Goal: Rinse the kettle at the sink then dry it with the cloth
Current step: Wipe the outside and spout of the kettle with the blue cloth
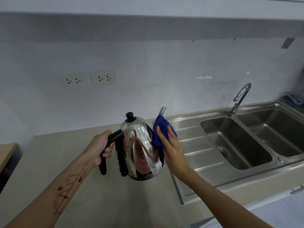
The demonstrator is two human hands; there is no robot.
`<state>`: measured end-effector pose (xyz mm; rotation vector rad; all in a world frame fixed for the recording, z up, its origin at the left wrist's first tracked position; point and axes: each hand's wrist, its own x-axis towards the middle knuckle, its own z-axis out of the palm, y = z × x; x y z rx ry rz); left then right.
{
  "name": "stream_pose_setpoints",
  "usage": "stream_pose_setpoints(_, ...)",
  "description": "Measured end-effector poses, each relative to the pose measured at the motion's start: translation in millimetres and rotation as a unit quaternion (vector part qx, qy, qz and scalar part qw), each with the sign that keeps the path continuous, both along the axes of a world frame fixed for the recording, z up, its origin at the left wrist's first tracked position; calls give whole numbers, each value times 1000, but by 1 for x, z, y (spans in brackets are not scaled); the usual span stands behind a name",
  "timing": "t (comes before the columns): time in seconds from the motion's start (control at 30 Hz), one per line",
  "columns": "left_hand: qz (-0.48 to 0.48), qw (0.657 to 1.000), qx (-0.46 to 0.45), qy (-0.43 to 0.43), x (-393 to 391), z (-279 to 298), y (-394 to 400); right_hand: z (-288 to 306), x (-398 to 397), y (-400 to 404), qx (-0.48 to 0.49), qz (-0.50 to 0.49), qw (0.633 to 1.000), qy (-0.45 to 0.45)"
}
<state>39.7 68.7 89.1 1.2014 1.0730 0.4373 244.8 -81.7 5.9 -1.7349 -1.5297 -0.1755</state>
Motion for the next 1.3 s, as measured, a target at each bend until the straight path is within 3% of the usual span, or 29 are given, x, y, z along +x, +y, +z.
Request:
stream_pose_setpoints(0.17,-2,1000,-8,-2,8,4,-3,37,-5,31,35,-59,996,65)
stream_pose_setpoints(0.37,33,999,14,7,0,2,1,10,-11,-20,-28,1,994,108)
stream_pose_setpoints(0.5,19,998,49,31,2,0,-4,73,-3,8,63,-32,991,110)
stream_pose_setpoints(0.57,15,997,63,29,8,2,-8,103,-3,32,35,-26,991,126)
stream_pose_setpoints(0.63,25,997,72,20,12,4,-11,107,-15,44,-18,3,981,191)
stream_pose_setpoints(0.73,53,995,89,10,11,4,-14,93,-39,29,19,10,957,289)
stream_pose_setpoints(0.93,75,993,83,22,16,-5,-24,99,-41,33,-16,24,955,295)
stream_pose_setpoints(1.13,98,993,63,-1,14,-8,-23,58,-69,6,-4,-22,995,102)
stream_pose_setpoints(1.23,83,994,65,-5,13,-9,-24,66,-54,23,-15,-47,978,202)
stream_pose_setpoints(1.3,83,995,54,-25,12,-9,-24,79,-66,30,8,-53,981,188)
